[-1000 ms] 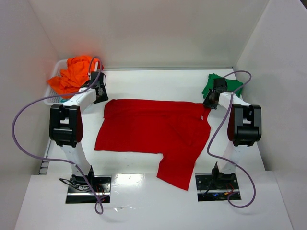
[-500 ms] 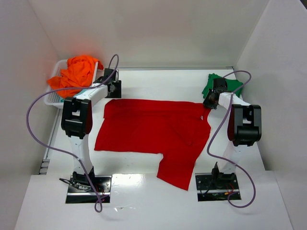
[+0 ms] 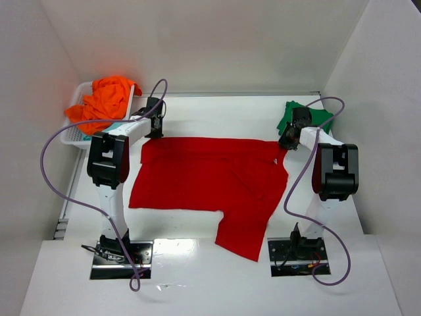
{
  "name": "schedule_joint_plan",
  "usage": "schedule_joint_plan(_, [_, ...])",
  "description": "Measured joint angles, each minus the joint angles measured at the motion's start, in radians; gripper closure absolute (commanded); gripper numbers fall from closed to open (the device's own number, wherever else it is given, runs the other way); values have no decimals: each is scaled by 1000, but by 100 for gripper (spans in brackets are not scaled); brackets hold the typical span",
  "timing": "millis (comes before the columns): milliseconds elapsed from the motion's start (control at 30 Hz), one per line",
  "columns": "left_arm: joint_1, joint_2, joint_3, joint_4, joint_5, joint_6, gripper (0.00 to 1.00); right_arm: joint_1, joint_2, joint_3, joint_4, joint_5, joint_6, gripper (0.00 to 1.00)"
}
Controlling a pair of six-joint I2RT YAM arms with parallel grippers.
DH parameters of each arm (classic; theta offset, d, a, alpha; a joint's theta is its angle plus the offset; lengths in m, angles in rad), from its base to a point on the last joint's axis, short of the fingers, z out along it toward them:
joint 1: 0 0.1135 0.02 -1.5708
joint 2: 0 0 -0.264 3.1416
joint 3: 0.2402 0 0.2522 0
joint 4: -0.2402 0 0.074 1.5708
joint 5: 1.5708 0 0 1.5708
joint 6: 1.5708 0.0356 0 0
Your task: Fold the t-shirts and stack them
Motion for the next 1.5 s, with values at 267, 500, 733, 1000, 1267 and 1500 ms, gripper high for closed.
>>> schedule_joint_plan(267, [14,2,0,0,-11,-2,100,0,0,0,0,2,0,100])
schedule_joint_plan(500, [42,2,0,0,-24,-31,100,4,0,0,0,7,1,100])
schedule_joint_plan(733, [97,2,0,0,-35,-85,100,9,0,0,0,16,1,100])
schedule_joint_plan(1000, [101,2,3,-1,-89,-136,73,13,0,0,0,18,2,100])
schedule_joint_plan(1267, [116,2,19,1,-150,-157,55,13,0,0,-1,38,1,100])
schedule_joint_plan(1500, [111,0,19,19,-98,-148,51,13,0,0,-1,37,1,100])
